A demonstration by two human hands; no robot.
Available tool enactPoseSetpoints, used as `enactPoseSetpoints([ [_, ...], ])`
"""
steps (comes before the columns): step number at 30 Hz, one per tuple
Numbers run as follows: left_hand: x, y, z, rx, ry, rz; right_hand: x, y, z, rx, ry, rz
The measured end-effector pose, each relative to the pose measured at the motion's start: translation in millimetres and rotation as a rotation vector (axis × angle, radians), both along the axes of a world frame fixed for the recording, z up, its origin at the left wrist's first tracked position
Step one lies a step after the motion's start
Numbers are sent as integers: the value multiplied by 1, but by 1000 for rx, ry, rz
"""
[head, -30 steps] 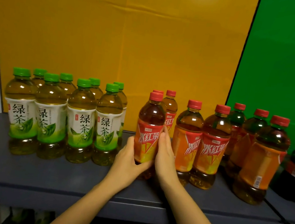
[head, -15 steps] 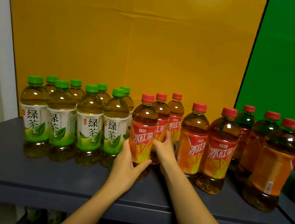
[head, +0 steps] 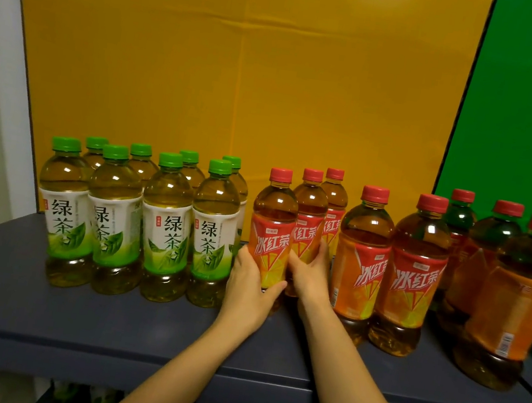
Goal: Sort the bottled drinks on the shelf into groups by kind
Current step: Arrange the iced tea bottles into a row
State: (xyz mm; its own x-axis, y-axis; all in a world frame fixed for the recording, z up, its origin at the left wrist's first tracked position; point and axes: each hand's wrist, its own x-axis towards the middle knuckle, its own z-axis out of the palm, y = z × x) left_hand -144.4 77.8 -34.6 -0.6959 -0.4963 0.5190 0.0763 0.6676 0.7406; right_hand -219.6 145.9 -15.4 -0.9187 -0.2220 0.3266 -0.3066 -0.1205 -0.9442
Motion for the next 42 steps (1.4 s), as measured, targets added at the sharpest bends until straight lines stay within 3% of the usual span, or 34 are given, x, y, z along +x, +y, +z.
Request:
enactPoseSetpoints([
  [6,-18,-1,7,37,-60,21,0,5,-1,-66,-40,-48],
  [17,-33,-10,11,102,-71,33,-1,6,-5,-14,19,-83],
  [23,-32,-10,9,80,-83,17,7,3,-3,73,140,-166],
  [27,-20,-4,8,-8,-64,-17,31,20,8,70,124,15],
  [30,-3,7,9,-195,78,-55,67,54,29,171,173,260],
  [34,9,26,14,-266,236,-193,97,104,78,378,411,220],
  [39,-1,55,22,-69,67,-408,57,125,164,310,572,23],
  [42,-17,65,24,4,-23,-489,-5,116,198,508,545,-32],
])
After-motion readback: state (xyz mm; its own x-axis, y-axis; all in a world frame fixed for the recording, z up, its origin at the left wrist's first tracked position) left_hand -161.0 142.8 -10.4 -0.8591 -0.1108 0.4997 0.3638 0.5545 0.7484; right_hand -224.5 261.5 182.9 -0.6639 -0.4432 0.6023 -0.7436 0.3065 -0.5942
